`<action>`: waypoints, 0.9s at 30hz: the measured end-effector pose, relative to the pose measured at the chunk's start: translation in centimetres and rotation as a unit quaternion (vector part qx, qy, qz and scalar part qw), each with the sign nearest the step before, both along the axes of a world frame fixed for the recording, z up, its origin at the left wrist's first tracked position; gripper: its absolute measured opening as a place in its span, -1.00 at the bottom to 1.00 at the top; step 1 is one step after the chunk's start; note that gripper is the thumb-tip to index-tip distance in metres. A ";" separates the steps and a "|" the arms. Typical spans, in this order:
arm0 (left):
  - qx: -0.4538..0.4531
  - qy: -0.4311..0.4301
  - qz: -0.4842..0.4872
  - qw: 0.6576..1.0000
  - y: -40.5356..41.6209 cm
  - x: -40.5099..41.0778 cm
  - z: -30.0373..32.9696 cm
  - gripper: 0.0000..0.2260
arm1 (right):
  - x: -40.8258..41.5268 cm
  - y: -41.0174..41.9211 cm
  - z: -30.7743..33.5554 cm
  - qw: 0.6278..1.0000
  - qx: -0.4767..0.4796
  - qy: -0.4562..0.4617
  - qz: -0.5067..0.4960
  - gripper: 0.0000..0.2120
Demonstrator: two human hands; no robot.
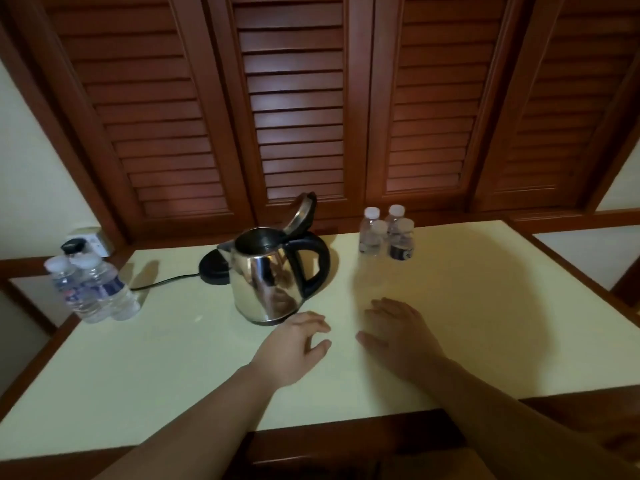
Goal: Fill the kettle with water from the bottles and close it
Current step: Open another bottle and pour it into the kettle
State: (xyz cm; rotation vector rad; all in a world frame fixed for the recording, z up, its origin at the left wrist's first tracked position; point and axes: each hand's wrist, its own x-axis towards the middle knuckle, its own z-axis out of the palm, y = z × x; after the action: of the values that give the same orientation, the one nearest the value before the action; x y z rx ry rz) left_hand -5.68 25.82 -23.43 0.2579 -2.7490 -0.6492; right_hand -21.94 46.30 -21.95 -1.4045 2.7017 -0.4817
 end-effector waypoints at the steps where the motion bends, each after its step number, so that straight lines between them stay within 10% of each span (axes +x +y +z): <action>1: -0.007 0.000 0.000 1.000 -0.6 1.3 0.0 -0.67 | 1.7 -1.3 0.0 1.000 -0.009 -0.004 0.015 -0.38; 19: -0.015 -0.020 0.235 0.972 -17.0 24.9 0.4 -0.45 | 20.3 -18.7 -0.1 0.989 0.085 -0.016 0.117 -0.26; 27: 0.174 0.104 0.359 0.911 -22.5 26.0 2.9 -0.19 | 20.4 -18.5 0.1 0.990 0.098 -0.006 0.099 -0.29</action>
State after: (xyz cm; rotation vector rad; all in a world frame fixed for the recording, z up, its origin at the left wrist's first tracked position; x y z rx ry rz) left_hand 20.29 3.32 -20.51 1.1369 -2.0804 -0.8669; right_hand -1.55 27.84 -21.82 -1.5821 2.4834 -0.2029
